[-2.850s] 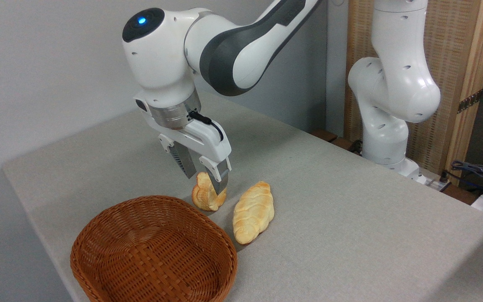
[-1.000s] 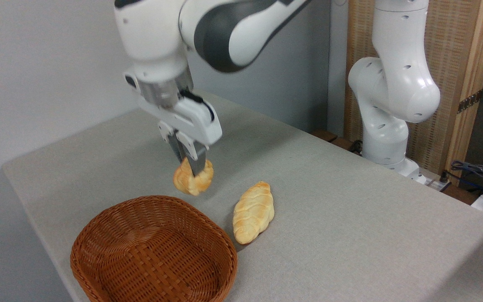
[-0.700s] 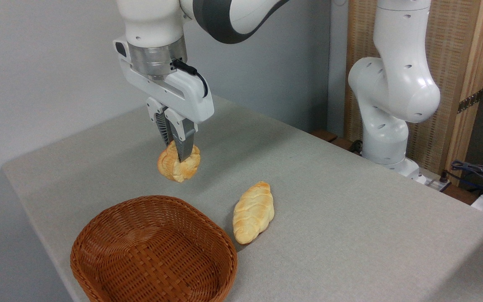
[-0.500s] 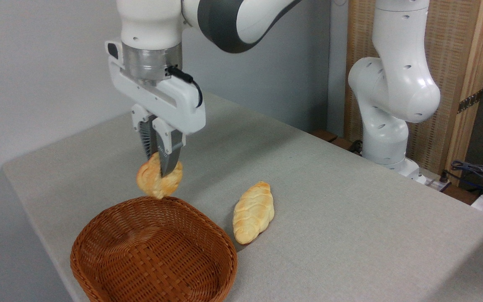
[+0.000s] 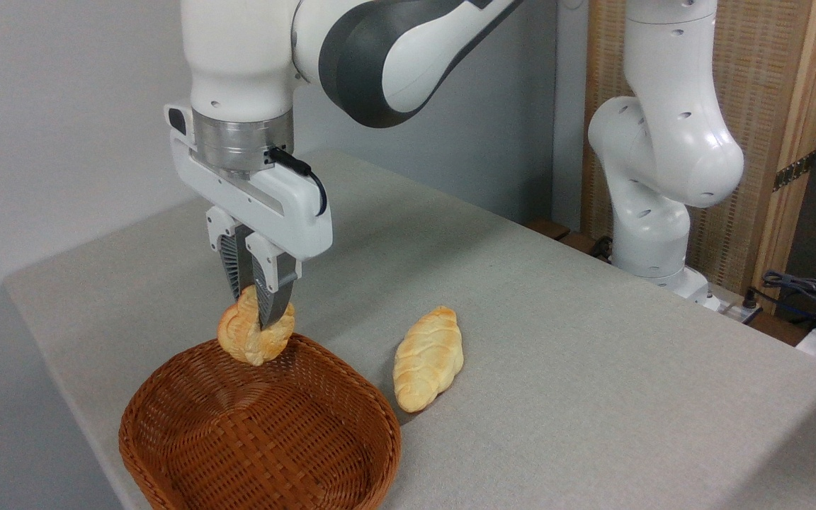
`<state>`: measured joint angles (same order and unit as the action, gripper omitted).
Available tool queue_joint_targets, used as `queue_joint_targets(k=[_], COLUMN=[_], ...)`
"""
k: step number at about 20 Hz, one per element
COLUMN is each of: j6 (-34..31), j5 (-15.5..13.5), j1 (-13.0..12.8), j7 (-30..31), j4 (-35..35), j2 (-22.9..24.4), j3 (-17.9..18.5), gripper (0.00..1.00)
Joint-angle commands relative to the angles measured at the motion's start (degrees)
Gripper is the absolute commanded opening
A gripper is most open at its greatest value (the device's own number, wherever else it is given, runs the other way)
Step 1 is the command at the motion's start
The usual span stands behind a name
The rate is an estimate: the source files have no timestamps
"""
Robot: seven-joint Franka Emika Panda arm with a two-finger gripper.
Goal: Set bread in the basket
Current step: 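Open the gripper to drop the roll into the basket, raise gripper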
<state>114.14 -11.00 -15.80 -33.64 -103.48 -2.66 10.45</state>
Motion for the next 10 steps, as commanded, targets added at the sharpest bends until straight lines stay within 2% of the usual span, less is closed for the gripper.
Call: queue_joint_targets(k=[1, 10], j6=[0.21, -0.67], j5=[-0.6, -0.51], j1=[-0.2, -0.29], j7=[-1.08, -0.9], j4=[0.56, 0.56], j2=[0.2, 1.77], j3=[0.45, 0.54], gripper=[1.0, 1.0])
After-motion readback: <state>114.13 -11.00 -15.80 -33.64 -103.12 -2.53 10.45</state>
